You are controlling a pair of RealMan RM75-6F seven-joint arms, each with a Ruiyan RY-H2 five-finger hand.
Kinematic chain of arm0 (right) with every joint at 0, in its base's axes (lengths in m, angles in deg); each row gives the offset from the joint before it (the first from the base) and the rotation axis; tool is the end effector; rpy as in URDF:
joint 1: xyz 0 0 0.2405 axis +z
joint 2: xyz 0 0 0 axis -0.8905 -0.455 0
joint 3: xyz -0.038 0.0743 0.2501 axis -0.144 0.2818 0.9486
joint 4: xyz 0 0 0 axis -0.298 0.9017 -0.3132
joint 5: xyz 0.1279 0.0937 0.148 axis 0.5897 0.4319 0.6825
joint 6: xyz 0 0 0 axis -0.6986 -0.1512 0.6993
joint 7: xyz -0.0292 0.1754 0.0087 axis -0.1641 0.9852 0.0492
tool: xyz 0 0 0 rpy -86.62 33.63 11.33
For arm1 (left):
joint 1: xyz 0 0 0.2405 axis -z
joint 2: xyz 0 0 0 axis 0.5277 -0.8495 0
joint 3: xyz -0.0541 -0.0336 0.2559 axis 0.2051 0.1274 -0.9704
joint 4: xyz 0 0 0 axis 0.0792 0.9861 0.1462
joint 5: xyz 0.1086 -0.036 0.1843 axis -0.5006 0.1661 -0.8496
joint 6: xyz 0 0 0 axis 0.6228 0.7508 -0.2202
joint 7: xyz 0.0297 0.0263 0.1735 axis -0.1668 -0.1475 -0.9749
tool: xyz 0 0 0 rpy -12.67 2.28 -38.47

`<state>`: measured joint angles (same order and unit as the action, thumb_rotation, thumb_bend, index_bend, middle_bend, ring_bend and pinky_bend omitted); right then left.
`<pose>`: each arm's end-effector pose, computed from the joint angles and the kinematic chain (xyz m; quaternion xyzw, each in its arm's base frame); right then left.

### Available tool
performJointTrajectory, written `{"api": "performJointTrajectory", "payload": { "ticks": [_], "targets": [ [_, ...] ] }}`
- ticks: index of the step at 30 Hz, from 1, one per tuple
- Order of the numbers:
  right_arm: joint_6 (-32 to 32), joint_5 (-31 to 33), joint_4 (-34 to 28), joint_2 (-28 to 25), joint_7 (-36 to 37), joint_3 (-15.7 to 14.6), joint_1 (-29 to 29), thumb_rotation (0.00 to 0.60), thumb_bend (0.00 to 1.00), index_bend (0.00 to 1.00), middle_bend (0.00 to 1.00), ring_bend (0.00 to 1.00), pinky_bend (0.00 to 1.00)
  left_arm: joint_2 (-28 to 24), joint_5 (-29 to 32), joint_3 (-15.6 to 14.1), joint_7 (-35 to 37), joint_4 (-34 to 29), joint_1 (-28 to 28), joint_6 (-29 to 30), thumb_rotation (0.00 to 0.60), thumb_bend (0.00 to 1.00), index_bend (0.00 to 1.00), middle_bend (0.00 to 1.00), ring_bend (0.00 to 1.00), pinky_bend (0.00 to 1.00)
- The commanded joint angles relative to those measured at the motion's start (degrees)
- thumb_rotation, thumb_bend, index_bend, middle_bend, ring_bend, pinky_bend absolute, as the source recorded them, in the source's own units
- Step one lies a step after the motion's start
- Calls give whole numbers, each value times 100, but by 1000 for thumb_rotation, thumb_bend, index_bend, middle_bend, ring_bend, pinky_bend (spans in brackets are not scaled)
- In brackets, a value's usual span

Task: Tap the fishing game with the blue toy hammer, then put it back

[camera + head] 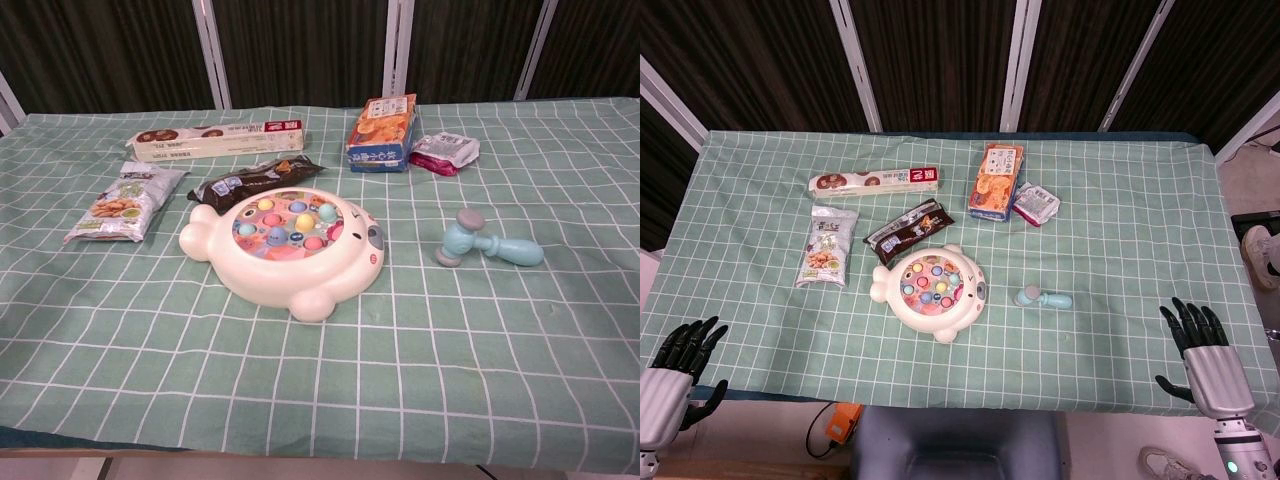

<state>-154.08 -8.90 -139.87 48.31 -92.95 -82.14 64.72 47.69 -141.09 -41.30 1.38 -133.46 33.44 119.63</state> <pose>-0.3159 -0.1855 0.1255 0.6519 -0.3439 0.3193 0.5956 -0.2998 0.1682 0.1534 -0.6636 -0.3374 -0.4006 0.5341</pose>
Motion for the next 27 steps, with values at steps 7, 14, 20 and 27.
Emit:
{"api": "performJointTrajectory", "payload": {
  "ticks": [7, 14, 20, 27],
  "targets": [
    [-65, -97, 273, 193, 261, 122, 102, 600, 196, 0, 0, 0, 0, -34, -35, -15, 71, -7, 9, 21, 600, 389, 0, 14, 20, 93],
    [630, 182, 472, 360, 719, 563, 739, 600, 196, 81, 1, 0, 0, -74, -37, -27, 236, 30, 74, -65, 600, 389, 0, 14, 20, 92],
    [1877, 666, 668, 556, 1002, 994, 1671, 600, 229, 448, 128, 0, 9, -101, -146, -74, 304, 39, 45, 33, 600, 389, 0, 14, 20, 93],
    [2578, 1492, 1136, 1292, 880, 1312, 2240, 600, 337, 630, 277, 109, 0, -108, -235, -117, 341, 74, 41, 67, 600, 388, 0, 14, 20, 93]
  ]
}}
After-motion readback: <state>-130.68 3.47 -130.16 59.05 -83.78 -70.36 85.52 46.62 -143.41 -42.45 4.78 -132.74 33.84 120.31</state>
